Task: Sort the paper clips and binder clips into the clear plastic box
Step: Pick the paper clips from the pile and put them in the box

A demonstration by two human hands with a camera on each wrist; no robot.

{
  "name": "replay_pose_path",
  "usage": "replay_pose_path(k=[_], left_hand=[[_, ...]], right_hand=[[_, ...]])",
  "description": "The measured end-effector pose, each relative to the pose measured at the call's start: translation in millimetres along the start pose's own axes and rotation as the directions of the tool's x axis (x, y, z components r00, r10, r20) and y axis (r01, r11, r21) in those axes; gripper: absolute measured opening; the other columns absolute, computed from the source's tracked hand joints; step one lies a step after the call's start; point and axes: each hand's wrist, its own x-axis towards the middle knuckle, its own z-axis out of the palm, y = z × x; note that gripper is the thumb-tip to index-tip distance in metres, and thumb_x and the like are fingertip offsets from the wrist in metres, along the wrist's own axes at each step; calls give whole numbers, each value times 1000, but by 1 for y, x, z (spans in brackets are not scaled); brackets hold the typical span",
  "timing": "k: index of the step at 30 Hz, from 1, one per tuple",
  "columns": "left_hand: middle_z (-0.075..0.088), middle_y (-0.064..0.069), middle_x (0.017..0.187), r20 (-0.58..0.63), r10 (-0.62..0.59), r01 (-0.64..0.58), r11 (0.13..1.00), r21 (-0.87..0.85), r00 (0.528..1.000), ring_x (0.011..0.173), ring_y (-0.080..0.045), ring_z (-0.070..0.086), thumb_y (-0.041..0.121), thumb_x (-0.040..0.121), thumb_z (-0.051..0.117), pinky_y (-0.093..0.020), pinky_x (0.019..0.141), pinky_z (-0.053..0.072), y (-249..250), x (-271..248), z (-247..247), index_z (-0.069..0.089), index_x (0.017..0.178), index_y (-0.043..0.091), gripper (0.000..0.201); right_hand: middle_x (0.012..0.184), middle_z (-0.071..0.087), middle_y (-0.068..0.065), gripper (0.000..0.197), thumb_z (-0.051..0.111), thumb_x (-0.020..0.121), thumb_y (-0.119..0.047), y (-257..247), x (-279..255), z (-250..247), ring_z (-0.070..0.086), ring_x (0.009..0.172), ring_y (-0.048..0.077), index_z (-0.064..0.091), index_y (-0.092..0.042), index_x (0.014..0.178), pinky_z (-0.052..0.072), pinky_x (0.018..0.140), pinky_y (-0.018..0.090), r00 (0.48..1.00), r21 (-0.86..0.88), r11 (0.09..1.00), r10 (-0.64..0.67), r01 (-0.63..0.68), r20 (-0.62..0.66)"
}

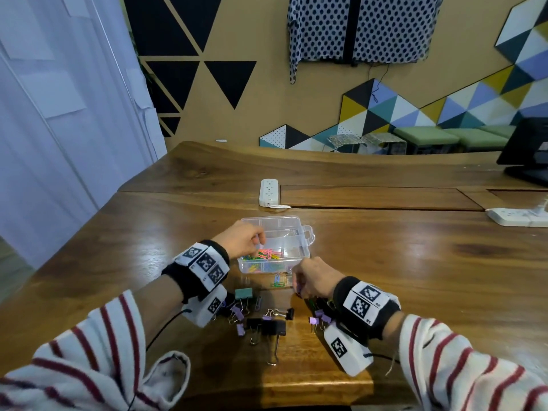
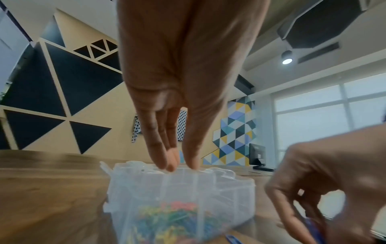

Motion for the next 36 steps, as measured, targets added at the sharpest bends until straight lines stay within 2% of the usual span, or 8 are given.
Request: replay_pose_path(k=[6,9,15,21,24,31,34,36], left_hand=[[59,0,83,90,107,-115,989,88,990,81,-13,55,2,85,47,-28,79,45,6,-33,28,63,96,6,20],[59,-6,103,139,128,-160,954,252,982,103,-20,55,14,87,54,-29,84,43,-1,-51,39,58,109,9,23],[58,-10,119,113,75,-98,973,210,991,111,-22,53,11,89,52,-31,89,46,-22,-62,42,50,118,11,30],[57,-7,117,164,-44,0,966,258,986,111,-23,54,15,85,56,-37,92,49,-25,-74,41,51,117,15,33],[58,-7,115,155,-65,18,958,288,986,110,-24,54,15,85,55,-39,92,49,-27,-79,39,56,112,14,27],[52,-10,123,51,-34,25,984,177,998,118,-25,50,26,89,54,-40,96,47,5,-70,54,54,115,10,31],[49,-14,130,111,-126,97,968,233,986,119,-29,50,24,90,52,-40,98,45,23,-61,64,48,124,4,40],[50,-18,130,149,-146,98,952,289,978,117,-31,52,19,94,46,-38,97,45,29,-57,65,49,123,0,35]], right_hand=[[89,56,3,18,64,76,3,-8,7,6,60,96,24,65,-5,92,45,75,23,998,-177,983,-40,47,47],[75,59,-2,16,63,77,3,-5,8,0,59,85,19,61,-12,72,50,90,28,997,-116,993,-28,36,68],[81,60,5,23,63,74,4,-8,24,-51,56,76,18,54,-17,70,51,76,32,980,53,997,-41,53,-193],[83,63,9,12,60,77,3,-27,63,-44,58,79,22,65,-2,87,50,76,29,953,15,994,-97,106,-288],[81,59,2,15,55,81,5,-32,70,-31,54,72,11,65,-2,90,42,64,8,966,50,991,-108,123,-236],[93,70,22,24,42,83,14,-30,64,-28,67,88,28,65,6,86,51,86,29,945,206,956,-145,210,-294],[89,71,17,25,42,83,12,-25,45,-28,68,84,26,63,1,86,52,77,24,883,105,928,-300,358,-360],[91,70,11,21,46,86,5,-21,30,-23,66,86,21,63,-7,91,51,78,25,876,-50,900,-433,433,-214]])
